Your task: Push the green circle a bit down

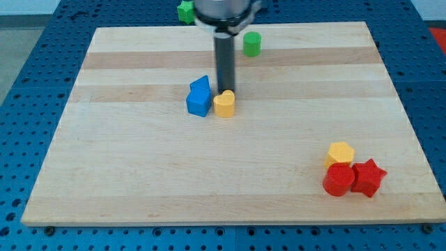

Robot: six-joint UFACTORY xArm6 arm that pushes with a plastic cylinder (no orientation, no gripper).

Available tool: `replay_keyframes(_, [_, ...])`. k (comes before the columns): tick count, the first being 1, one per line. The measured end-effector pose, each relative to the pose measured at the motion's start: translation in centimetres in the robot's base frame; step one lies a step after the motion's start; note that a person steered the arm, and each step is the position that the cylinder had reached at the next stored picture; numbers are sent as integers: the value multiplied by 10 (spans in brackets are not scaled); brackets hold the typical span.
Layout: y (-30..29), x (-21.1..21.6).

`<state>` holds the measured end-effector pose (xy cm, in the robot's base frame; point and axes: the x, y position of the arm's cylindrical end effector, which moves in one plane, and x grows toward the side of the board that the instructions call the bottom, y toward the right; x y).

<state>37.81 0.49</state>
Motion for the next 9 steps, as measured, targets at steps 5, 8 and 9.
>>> replay_keyframes(5, [102,-97])
replay_keyframes(8, [21,-131])
replay_keyframes(9, [-2,-97])
